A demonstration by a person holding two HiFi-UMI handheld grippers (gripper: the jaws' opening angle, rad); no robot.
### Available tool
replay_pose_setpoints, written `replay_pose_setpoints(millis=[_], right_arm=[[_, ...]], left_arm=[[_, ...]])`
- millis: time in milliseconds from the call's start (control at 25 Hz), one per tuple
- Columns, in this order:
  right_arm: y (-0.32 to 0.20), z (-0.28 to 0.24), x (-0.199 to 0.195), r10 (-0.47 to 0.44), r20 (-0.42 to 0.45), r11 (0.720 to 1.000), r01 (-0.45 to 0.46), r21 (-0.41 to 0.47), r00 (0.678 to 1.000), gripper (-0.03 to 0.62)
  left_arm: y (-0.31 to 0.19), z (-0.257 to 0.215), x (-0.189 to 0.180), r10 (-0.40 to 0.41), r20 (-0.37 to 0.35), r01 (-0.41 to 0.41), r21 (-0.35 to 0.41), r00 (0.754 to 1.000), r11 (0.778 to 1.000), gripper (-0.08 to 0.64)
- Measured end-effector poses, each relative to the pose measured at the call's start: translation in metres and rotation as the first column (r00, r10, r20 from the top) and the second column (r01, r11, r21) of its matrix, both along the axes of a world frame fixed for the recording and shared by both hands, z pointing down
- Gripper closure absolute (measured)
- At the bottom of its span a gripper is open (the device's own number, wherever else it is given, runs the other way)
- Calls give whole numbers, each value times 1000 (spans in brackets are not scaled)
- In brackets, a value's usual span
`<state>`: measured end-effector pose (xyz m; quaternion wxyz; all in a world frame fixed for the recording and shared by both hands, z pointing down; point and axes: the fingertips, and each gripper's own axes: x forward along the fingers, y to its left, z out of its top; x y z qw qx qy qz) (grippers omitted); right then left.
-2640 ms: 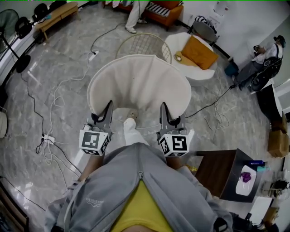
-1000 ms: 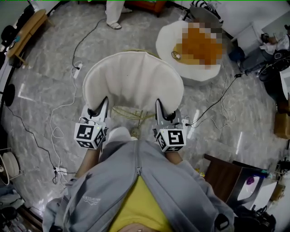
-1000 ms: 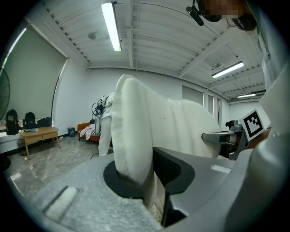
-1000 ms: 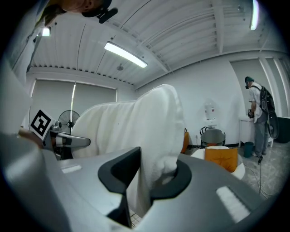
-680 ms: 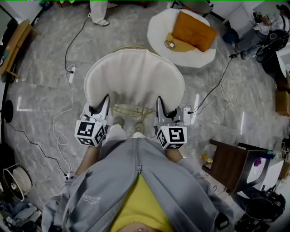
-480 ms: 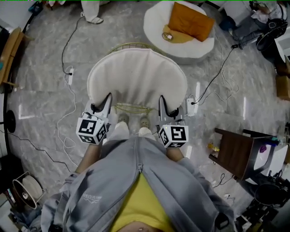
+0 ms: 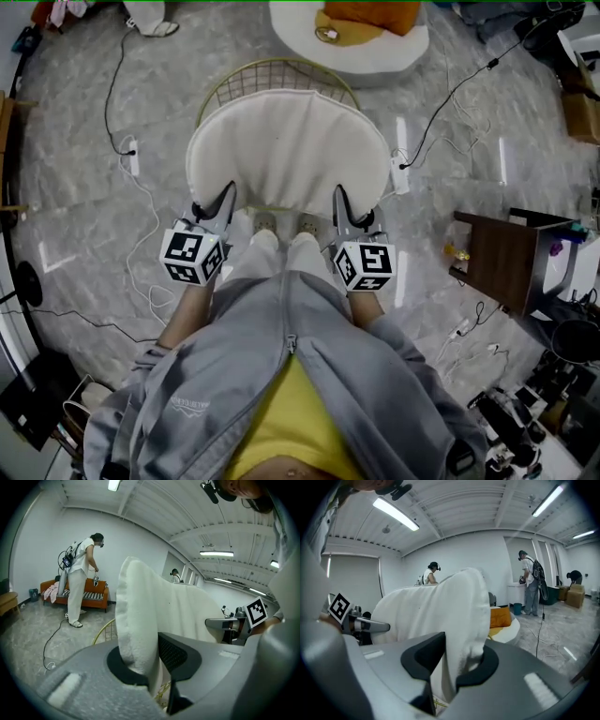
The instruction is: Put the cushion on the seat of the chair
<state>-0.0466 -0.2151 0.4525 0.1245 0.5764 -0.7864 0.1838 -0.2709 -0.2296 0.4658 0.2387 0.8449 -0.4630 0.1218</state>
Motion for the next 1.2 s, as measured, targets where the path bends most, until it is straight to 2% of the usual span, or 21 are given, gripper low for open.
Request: replay_pose_setpoints(millis=[320, 640, 960, 1200], right_arm=[[-1, 62, 14, -13, -8, 990, 11, -144, 1000, 506], [3, 138, 23, -71, 7, 949, 70, -307, 997, 503], [-18, 207, 26, -129, -8, 922, 117, -369, 992, 497], [-24, 261, 32, -116, -8, 905, 102, -413, 993, 497]], left_arm=[[6, 60, 11, 25, -16, -27, -155, 1000, 988, 499], [12, 141, 18, 57, -14, -58, -317, 998, 946, 495], [-2, 214, 20, 69, -40, -79, -391, 997, 917, 493], [-11, 266, 25, 86, -47, -98, -419, 995, 903, 492]])
